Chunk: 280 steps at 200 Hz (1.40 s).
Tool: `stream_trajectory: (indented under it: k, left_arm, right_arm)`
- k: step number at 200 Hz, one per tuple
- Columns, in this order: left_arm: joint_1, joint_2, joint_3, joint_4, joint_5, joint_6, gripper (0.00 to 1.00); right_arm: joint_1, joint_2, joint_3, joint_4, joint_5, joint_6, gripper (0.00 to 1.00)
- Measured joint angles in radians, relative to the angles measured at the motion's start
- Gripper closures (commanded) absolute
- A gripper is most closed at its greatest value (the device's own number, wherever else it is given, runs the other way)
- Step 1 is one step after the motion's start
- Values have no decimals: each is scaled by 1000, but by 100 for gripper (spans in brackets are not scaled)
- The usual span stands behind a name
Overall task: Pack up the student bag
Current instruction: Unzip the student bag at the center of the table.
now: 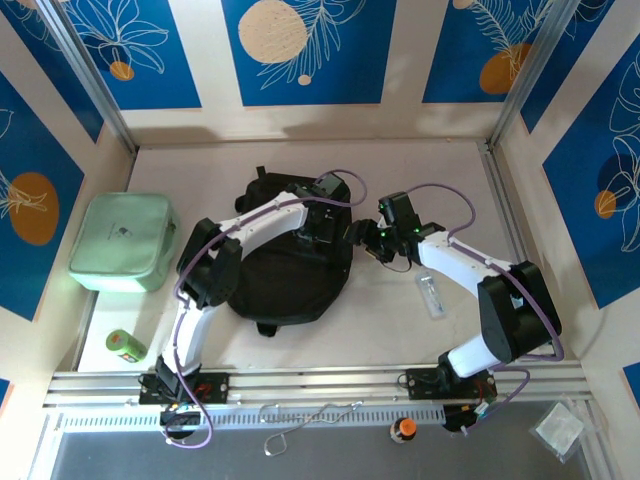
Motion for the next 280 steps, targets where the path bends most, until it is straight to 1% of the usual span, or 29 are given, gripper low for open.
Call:
stream_trajectory:
  k: [23, 64, 84, 108, 129, 161, 176, 186, 205, 230, 280]
  left_arm:
    - [0, -50, -34, 10, 12, 3, 97]
    - [0, -195, -113, 30, 33, 7, 98]
    - [0, -212, -122, 32, 33, 9, 100]
    - [0, -212, -143, 42, 32, 10, 100]
    - [0, -212, -148, 43, 23, 10, 100]
    - [0, -212, -148, 36, -16, 10, 100]
    - [2, -212, -148, 27, -34, 11, 100]
    - [5, -212, -149, 24, -48, 14, 100]
    - [16, -218, -166, 23, -61, 22, 100]
    - [56, -254, -220, 19, -91, 36, 100]
    - [227, -364, -375, 34, -106, 55, 100]
  right_arm:
    - [0, 0, -6, 0, 0, 1, 35]
    - [0, 24, -2, -1, -11, -1, 35]
    - [6, 68, 18, -10, -22, -10, 35]
    - [17, 110, 52, -23, -29, -20, 36]
    - [27, 137, 84, -38, -31, -28, 44]
    - [34, 189, 144, -85, -25, -48, 63]
    - [36, 214, 169, -108, -14, -51, 71]
    - [39, 225, 180, -119, -4, -60, 74]
    - [40, 240, 201, -144, 12, -65, 76]
    - [35, 264, 232, -174, 37, -77, 77]
    - [-7, 305, 294, -210, 57, -133, 77]
